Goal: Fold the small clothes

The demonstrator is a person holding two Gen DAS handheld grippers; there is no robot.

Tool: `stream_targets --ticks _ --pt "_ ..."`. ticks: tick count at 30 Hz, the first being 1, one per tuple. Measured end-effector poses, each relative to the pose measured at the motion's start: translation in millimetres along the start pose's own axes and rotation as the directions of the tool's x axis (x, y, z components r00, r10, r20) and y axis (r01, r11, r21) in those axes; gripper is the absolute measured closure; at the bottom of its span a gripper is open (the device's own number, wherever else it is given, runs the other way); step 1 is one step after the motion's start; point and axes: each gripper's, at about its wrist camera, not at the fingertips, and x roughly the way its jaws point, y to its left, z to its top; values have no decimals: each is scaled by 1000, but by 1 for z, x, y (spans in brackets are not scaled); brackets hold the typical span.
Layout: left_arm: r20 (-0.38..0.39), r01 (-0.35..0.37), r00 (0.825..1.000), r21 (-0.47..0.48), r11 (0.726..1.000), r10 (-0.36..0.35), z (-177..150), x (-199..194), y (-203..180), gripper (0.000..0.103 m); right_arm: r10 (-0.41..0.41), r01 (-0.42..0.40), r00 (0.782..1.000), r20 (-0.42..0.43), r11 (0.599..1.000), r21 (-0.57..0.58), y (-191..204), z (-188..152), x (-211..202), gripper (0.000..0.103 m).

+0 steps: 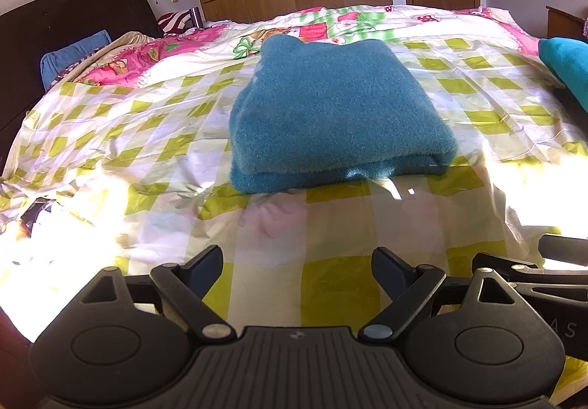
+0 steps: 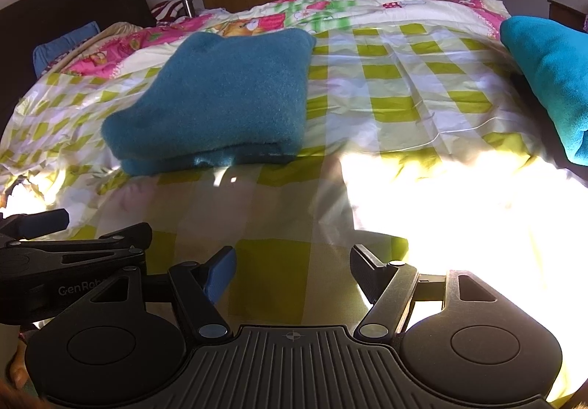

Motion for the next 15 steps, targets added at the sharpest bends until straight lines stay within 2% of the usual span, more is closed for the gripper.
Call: stream_targets --ticks 15 --pt "-7 9 1000 -12 1000 -9 -1 0 0 3 -3 3 1000 4 1000 4 -1 0 0 34"
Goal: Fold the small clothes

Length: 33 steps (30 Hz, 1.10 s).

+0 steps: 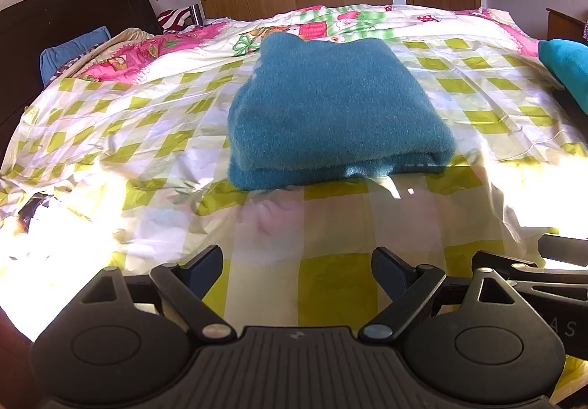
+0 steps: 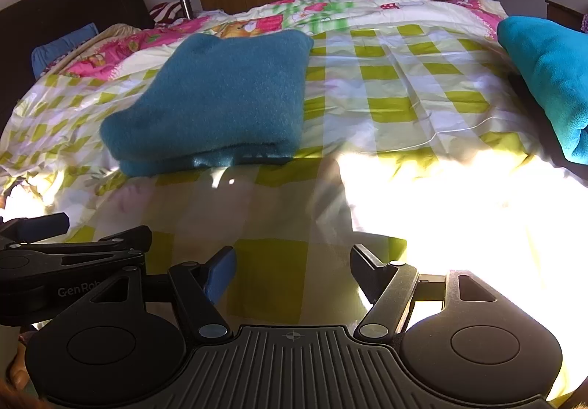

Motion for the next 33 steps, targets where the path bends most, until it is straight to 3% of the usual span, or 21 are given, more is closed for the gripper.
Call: stream_targets --ticks 33 --pt "-46 31 998 -24 999 -32 -4 2 2 3 -8 8 1000 -9 1000 6 -1 -3 0 34"
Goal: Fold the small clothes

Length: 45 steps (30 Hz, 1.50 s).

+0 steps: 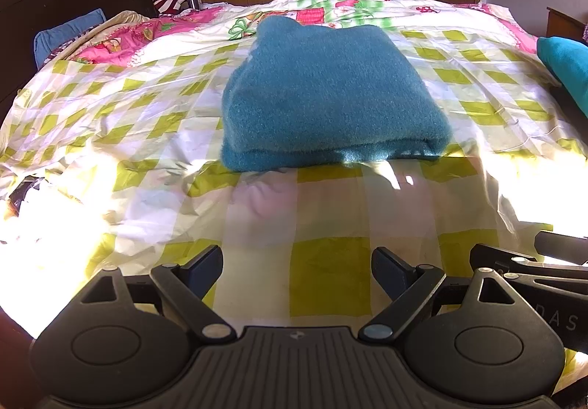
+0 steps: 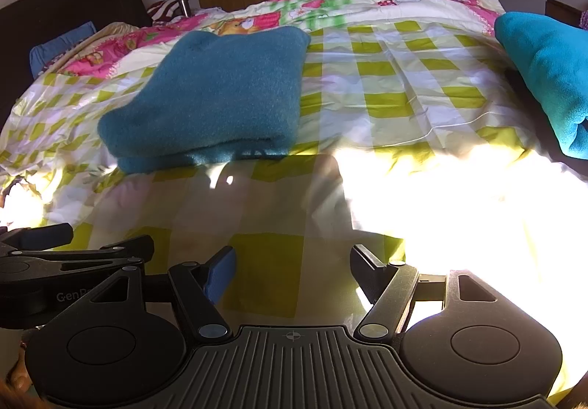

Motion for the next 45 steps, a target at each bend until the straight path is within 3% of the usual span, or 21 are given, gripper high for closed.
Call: stream_targets --ticks 28,45 --pt "-14 2 1000 0 1000 -2 -2 -1 1 3 -7 7 1000 1 1000 -5 1 -2 -1 34" --pt "-21 -32 999 38 999 33 0 0 -6 4 19 -18 1000 -13 1000 14 -6 -3 3 34"
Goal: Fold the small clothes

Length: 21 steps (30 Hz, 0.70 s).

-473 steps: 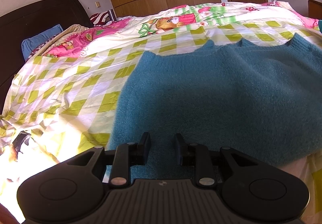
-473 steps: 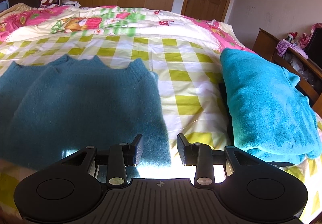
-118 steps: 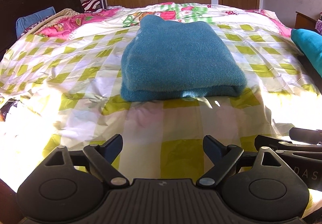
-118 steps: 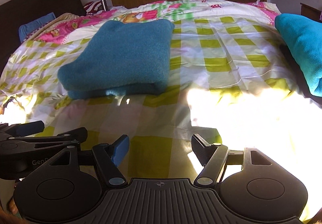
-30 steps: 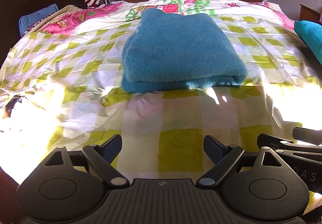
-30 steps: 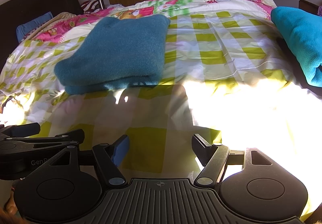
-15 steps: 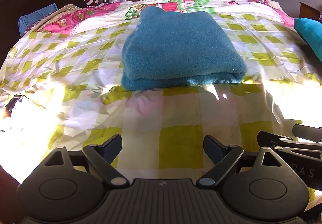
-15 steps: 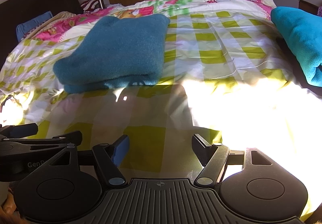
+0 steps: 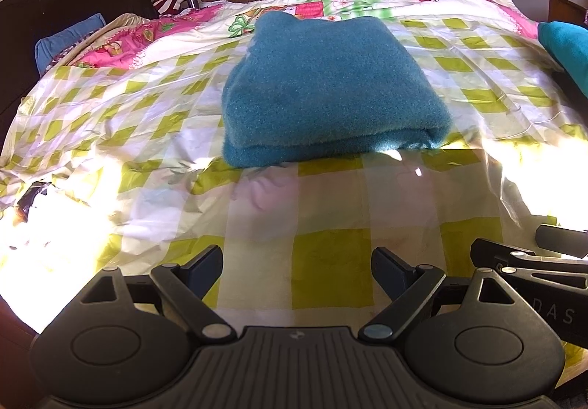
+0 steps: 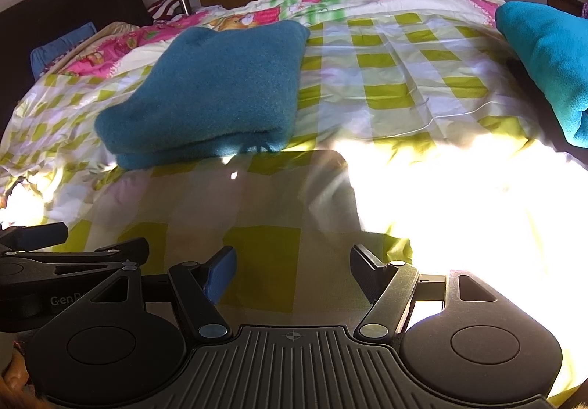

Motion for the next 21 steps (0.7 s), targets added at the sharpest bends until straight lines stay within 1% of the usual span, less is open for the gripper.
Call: stream_targets --ticks 21 --pt "7 -19 1000 6 1000 19 0 -3 -4 4 3 -3 1000 -2 1000 2 1 -1 0 34"
